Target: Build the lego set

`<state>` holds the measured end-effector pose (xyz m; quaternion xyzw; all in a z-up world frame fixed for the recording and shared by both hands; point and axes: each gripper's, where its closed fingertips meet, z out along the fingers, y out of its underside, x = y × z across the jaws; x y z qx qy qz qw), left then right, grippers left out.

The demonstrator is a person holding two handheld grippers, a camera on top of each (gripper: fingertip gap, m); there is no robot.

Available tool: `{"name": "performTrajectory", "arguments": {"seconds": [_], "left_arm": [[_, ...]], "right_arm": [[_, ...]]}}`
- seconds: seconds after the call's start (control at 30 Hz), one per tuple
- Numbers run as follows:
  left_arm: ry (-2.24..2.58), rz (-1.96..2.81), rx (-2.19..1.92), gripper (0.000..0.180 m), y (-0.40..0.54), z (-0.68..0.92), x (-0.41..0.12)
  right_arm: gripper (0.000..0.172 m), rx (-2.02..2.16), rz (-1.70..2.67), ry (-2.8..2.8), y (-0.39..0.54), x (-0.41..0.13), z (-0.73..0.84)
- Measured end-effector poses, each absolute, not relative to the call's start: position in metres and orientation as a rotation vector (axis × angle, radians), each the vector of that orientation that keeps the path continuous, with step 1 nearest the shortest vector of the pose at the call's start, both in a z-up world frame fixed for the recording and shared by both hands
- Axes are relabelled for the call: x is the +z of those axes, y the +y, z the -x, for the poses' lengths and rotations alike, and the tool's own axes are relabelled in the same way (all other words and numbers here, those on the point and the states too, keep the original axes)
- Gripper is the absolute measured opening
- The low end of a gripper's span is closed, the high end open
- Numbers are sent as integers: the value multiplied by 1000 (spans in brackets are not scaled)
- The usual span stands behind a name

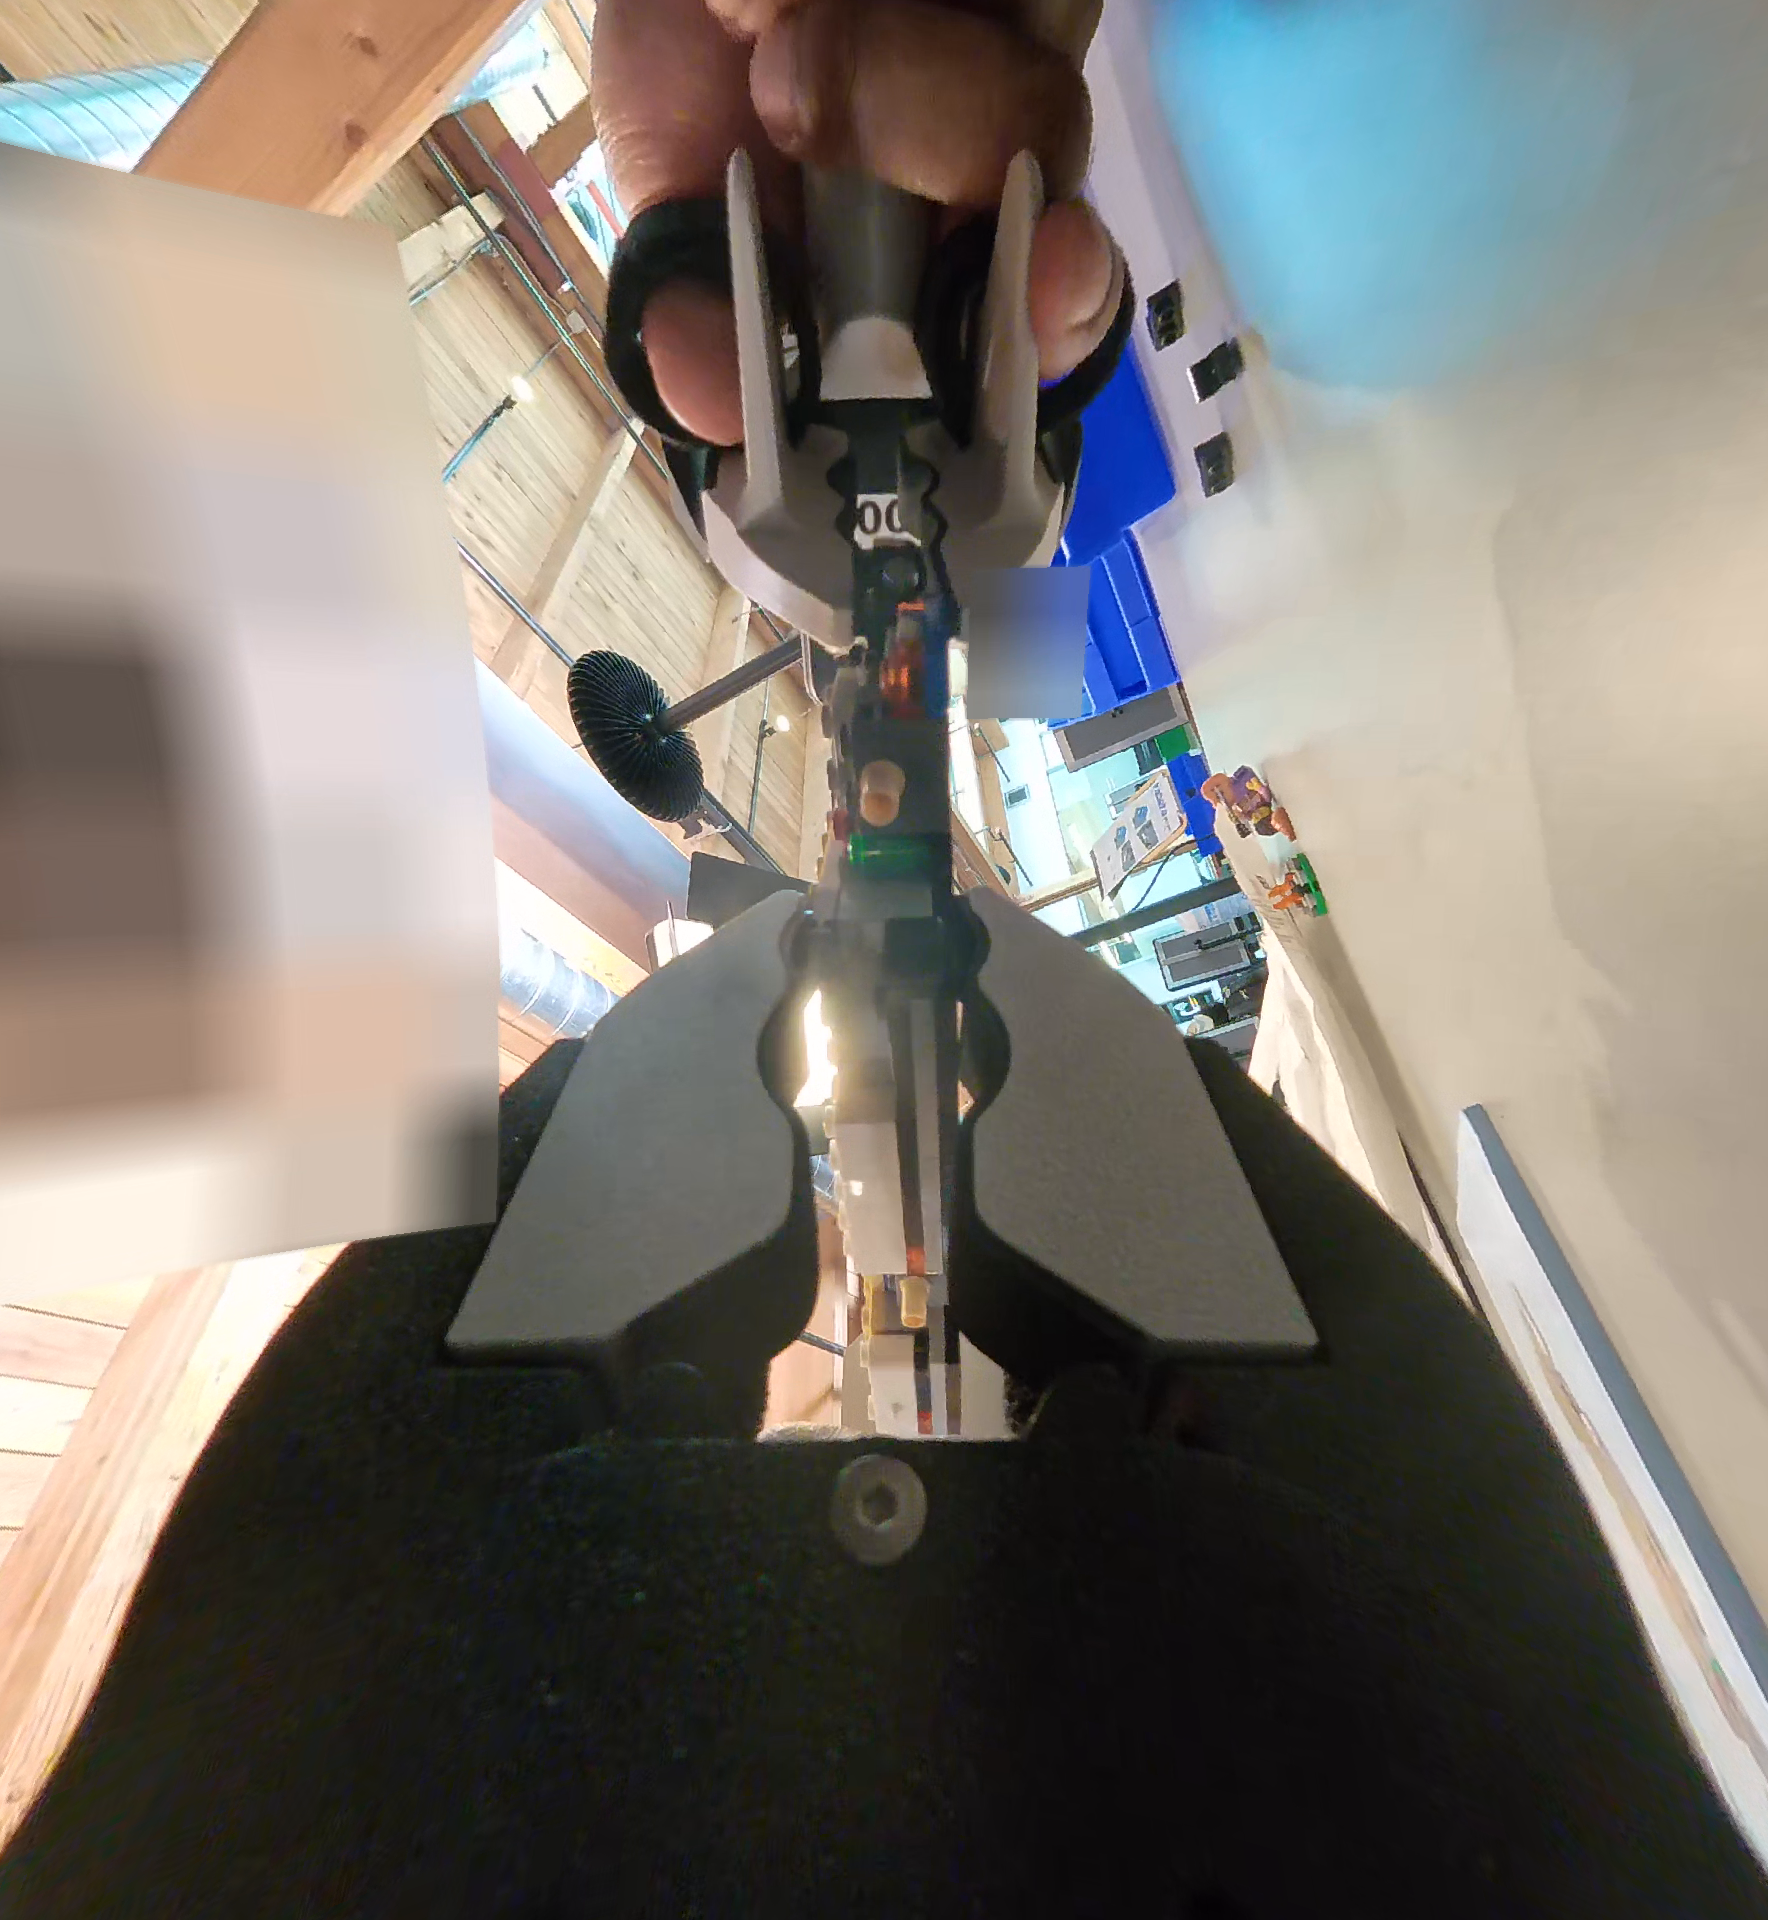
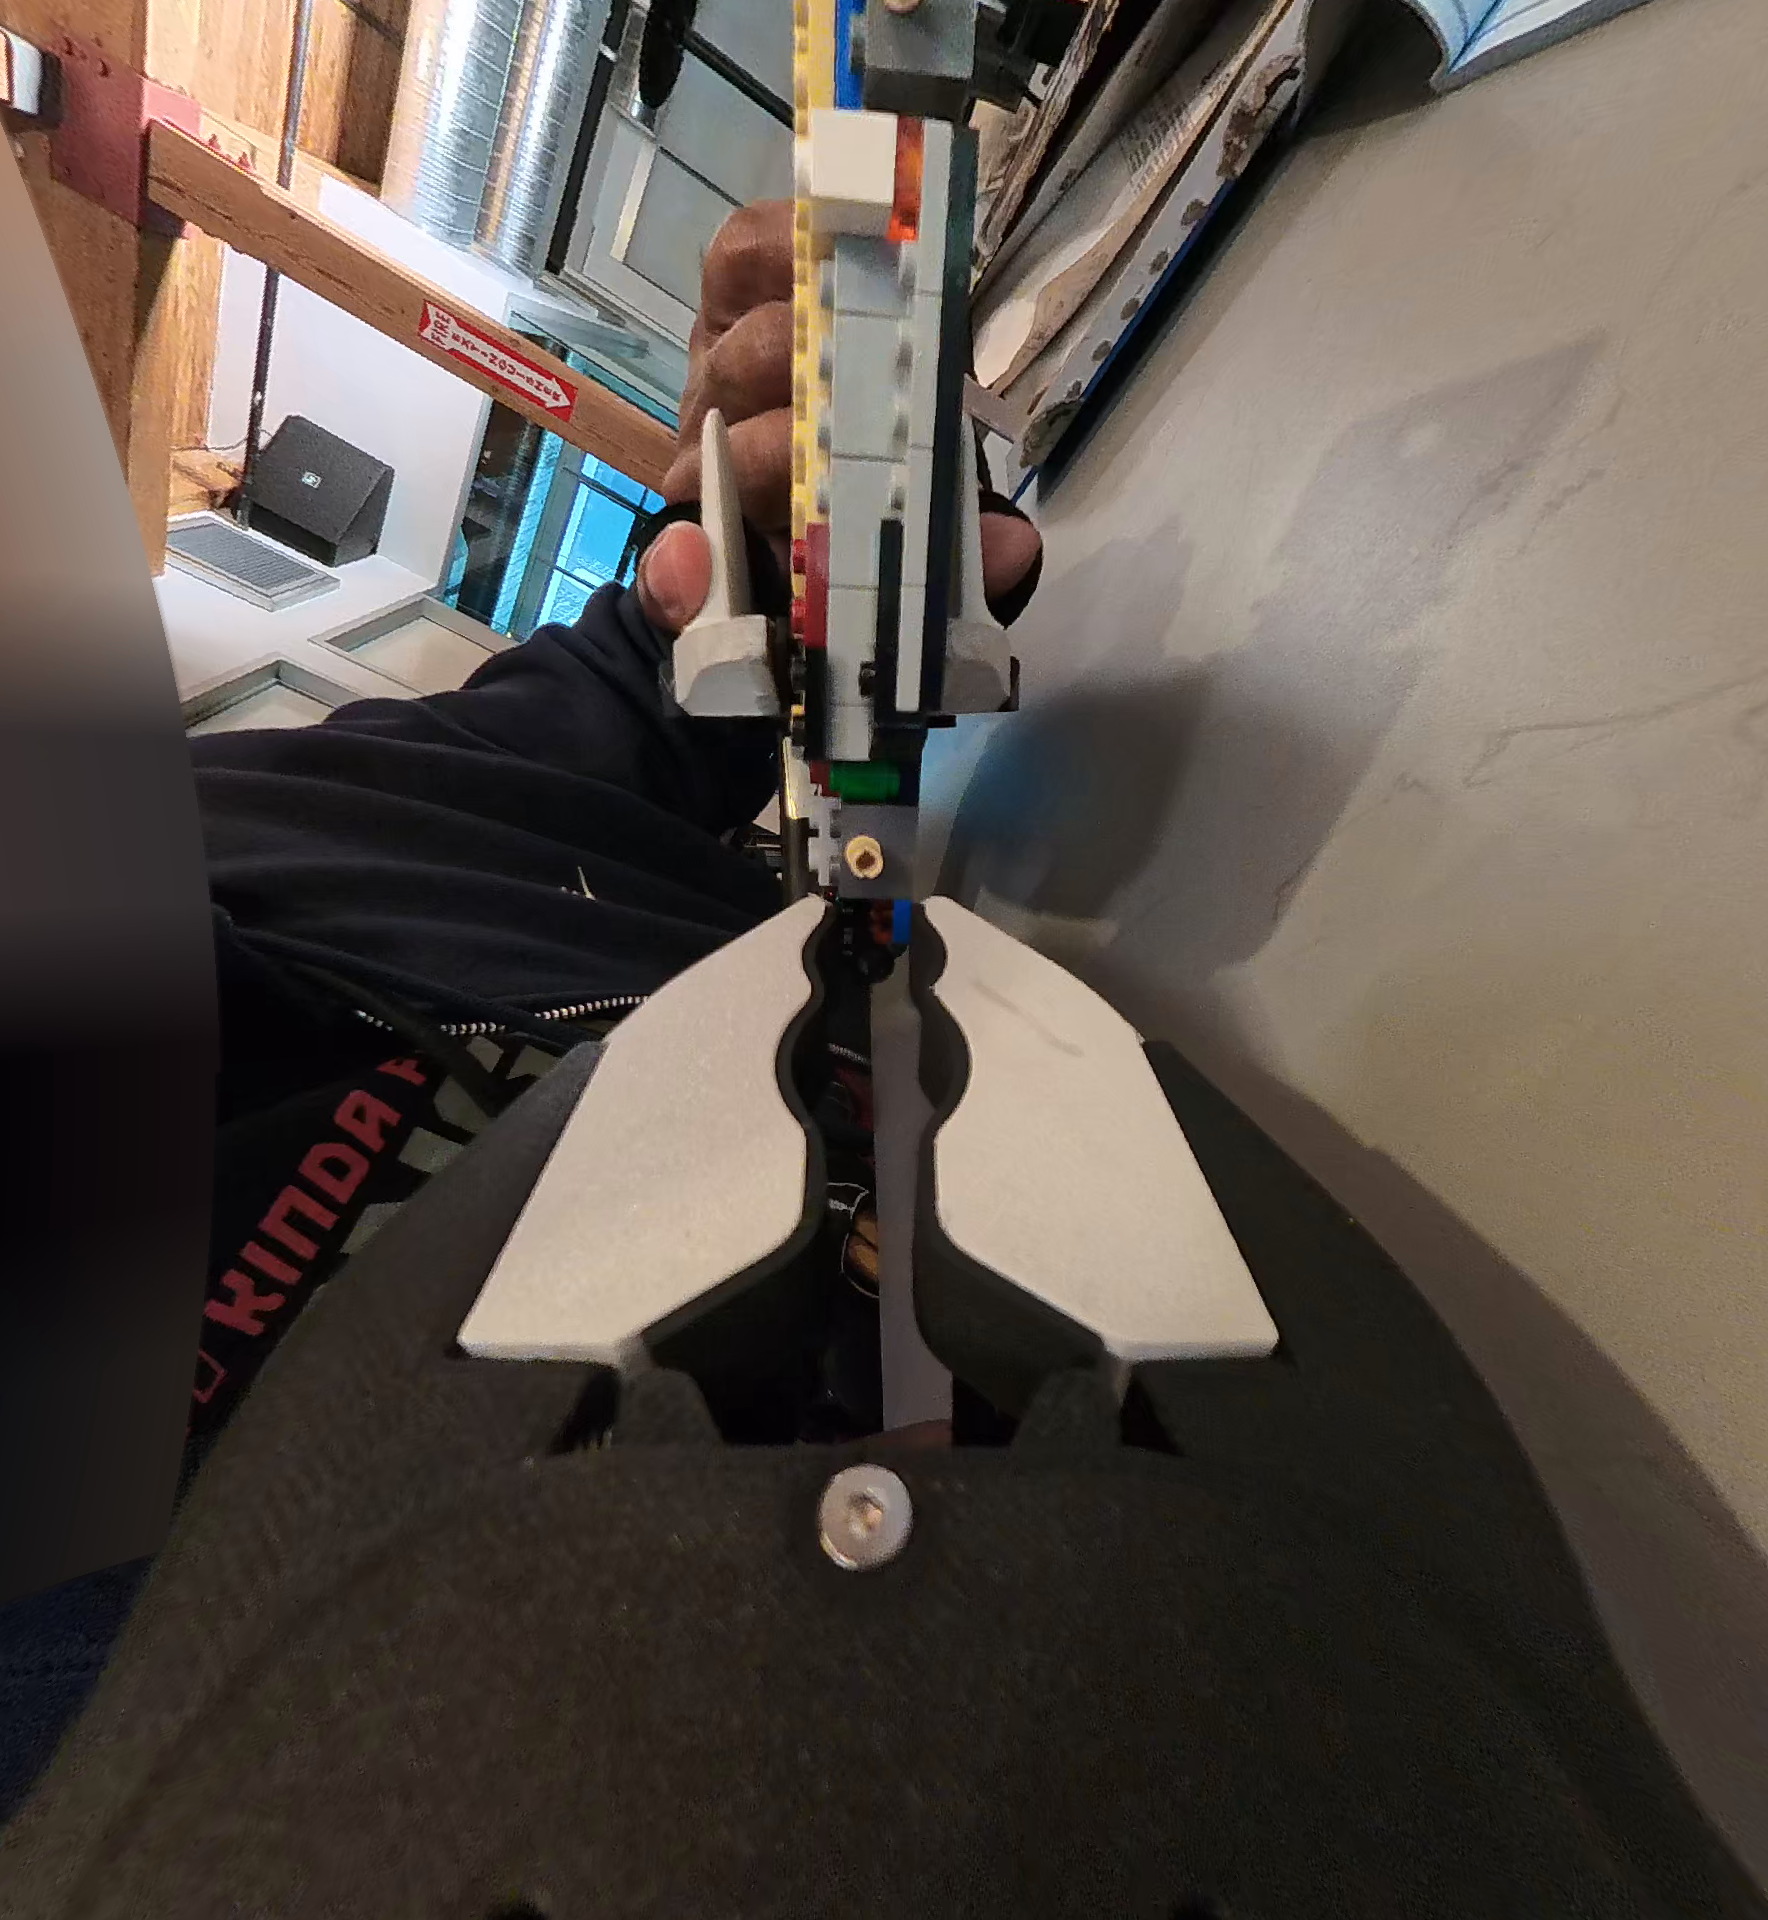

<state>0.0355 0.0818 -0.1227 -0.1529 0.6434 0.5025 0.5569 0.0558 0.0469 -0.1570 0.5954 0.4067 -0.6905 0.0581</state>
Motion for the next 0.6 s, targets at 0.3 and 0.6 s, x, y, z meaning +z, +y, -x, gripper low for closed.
{"name": "performTrajectory", "arguments": {"seconds": [0.3, 0.6], "left_arm": [[1511, 366, 1185, 24, 80, -34, -120], [1521, 366, 1186, 24, 78, -41, -123]], "right_arm": [[11, -2099, -1776, 1219, 46, -155, -57], [11, -2066, -1795, 1267, 44, -158, -58]]}}
